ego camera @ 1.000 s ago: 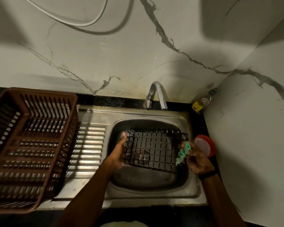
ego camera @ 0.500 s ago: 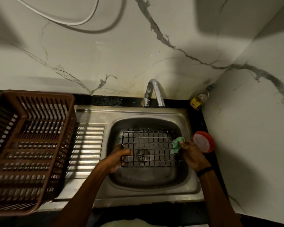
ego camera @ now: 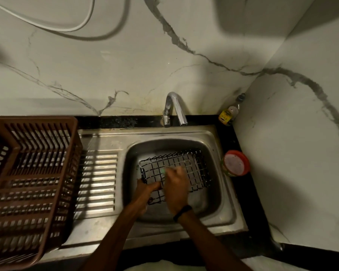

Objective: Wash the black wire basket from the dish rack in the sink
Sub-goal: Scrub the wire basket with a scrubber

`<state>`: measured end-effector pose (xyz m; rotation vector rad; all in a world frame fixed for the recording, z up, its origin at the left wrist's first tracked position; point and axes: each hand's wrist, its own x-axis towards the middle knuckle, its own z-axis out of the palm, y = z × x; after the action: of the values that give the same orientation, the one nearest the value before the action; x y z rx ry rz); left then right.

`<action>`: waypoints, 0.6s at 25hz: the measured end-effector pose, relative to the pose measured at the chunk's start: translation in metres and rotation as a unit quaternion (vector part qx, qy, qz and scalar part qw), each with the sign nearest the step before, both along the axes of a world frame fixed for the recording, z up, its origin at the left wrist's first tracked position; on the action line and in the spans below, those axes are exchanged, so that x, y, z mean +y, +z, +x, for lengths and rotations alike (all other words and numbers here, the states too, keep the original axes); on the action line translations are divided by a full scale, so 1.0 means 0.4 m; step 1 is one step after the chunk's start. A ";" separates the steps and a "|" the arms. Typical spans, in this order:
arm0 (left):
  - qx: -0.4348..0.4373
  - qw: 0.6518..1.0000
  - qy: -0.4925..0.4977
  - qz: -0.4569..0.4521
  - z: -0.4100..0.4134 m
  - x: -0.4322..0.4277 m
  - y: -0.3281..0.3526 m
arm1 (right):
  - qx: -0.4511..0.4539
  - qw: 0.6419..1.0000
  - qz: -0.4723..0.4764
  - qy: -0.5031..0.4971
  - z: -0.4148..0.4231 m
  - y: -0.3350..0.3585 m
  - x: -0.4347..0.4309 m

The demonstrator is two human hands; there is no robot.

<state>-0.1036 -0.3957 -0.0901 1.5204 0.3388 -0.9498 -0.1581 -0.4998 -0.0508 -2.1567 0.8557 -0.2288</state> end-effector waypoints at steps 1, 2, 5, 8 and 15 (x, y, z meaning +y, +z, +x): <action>0.000 1.000 0.009 0.008 -0.006 -0.001 -0.005 | -0.028 0.997 0.076 0.003 0.000 0.014 0.014; -0.002 1.000 0.021 0.004 -0.012 0.000 -0.005 | -0.027 0.995 0.090 0.035 -0.008 0.013 0.022; -0.017 1.000 0.023 -0.004 -0.017 0.009 -0.002 | -0.029 0.999 0.045 -0.012 -0.021 0.007 -0.083; -0.042 0.999 0.010 -0.008 -0.020 0.011 -0.002 | 0.057 0.987 0.005 -0.150 -0.034 -0.015 -0.233; -0.047 0.998 0.025 0.016 -0.024 -0.001 0.003 | -0.067 0.994 -0.071 0.058 -0.027 -0.048 -0.013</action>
<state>-0.1134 -0.3959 -0.0890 1.5728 0.3254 -0.8337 -0.1690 -0.5049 -0.0699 -2.2864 0.6526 -0.3809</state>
